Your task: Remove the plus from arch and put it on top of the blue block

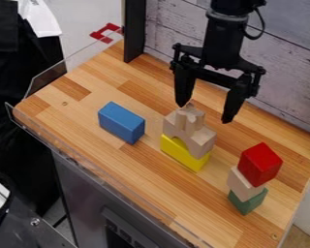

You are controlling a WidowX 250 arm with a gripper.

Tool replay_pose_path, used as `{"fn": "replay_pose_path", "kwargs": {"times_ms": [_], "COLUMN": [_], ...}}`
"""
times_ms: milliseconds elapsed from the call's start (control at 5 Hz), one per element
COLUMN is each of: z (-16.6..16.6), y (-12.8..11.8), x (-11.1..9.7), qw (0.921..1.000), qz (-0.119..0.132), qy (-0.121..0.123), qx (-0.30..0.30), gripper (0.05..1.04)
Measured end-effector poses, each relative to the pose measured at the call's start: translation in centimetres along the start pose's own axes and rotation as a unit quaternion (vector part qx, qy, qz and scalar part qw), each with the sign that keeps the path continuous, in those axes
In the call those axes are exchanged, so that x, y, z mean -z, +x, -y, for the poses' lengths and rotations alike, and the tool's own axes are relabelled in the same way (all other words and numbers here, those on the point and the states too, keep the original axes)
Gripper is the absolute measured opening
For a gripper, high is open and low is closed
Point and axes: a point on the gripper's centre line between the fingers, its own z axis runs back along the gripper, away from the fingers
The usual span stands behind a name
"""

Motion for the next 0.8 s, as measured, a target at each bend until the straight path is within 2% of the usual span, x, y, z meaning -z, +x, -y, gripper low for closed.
{"fn": "replay_pose_path", "kwargs": {"times_ms": [400,600,800], "z": [-1.4,-1.3,-0.5], "y": [0.2,0.1,-0.8], "x": [-0.1,-0.1,-0.1], "qw": [0.9998,0.9999,0.9996], "qz": [0.001,-0.003,-0.029], "qy": [0.011,0.007,-0.001], "qx": [-0.016,-0.012,-0.002], "gripper": [1.0,1.0,1.0]}}
